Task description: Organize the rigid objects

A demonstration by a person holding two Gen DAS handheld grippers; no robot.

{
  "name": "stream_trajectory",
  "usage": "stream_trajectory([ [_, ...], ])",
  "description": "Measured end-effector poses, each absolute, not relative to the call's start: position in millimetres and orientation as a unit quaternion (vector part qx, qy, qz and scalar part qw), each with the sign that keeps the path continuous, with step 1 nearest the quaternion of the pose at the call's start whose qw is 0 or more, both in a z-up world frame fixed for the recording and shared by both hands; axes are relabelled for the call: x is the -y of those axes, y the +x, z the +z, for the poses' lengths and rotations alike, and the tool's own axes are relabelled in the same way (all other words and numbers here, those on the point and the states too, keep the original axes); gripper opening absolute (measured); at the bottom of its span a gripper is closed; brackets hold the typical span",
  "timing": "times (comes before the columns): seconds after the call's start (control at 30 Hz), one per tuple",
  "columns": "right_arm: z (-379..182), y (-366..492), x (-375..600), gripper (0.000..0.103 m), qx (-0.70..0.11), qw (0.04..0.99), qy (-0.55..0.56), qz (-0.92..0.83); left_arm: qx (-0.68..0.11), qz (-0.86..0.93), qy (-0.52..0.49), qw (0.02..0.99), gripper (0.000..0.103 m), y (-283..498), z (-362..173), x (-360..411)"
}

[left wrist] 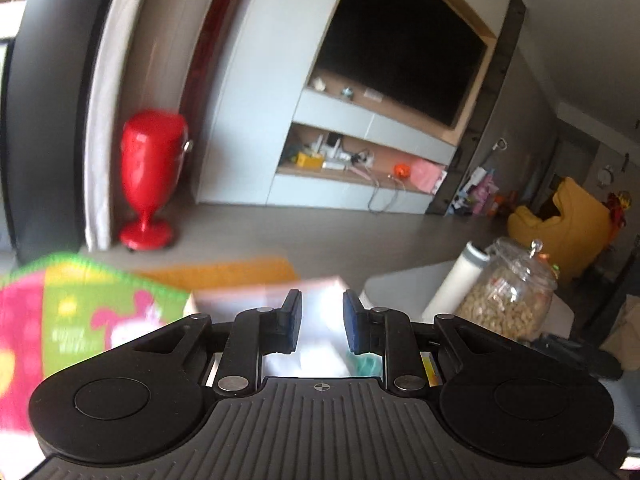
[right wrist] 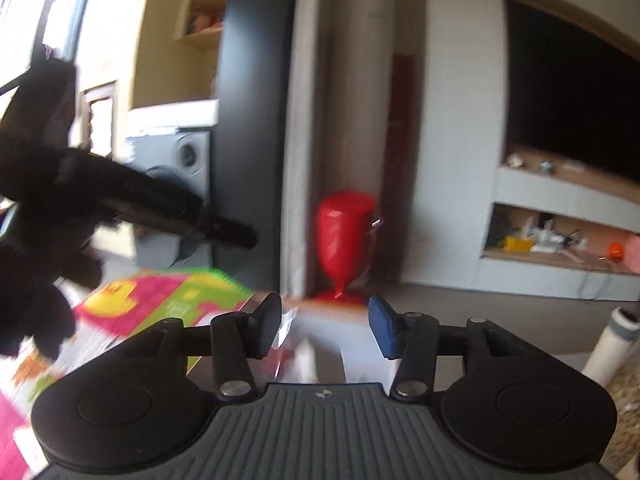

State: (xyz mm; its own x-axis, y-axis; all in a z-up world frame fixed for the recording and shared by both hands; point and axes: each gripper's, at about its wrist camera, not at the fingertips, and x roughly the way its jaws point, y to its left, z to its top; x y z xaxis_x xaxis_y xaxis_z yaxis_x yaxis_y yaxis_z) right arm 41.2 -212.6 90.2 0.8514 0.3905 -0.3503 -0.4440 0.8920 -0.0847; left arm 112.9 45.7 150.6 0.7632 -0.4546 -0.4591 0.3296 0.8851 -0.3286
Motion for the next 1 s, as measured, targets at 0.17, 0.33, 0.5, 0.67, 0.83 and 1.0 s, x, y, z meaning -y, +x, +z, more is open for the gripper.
stream_trajectory([
  [0.17, 50, 8, 209, 0.053, -0.212, 0.934, -0.128, 0.256, -0.325, -0.206, -0.107, 0.917, 0.025, 66, 110, -80],
  [0.33, 35, -9, 192, 0.053, -0.259, 0.895, -0.129, 0.341, -0.367, -0.166, -0.135, 0.905, 0.025, 10, 71, -126],
  [0.5, 33, -35, 155, 0.054, -0.275, 0.832, -0.144, 0.460, -0.385, -0.126, -0.171, 0.898, 0.025, -37, 51, -161],
  [0.67, 21, -53, 104, 0.054, -0.274, 0.793, -0.190, 0.510, -0.362, -0.097, -0.206, 0.904, 0.025, -60, 48, -190],
  [0.83, 12, -43, 77, 0.054, -0.306, 0.788, -0.183, 0.502, -0.323, -0.069, -0.226, 0.916, 0.025, -48, 58, -204],
  [1.0, 10, -36, 87, 0.054, -0.318, 0.811, -0.171, 0.460, -0.305, -0.066, -0.246, 0.918, 0.025, 3, 57, -197],
])
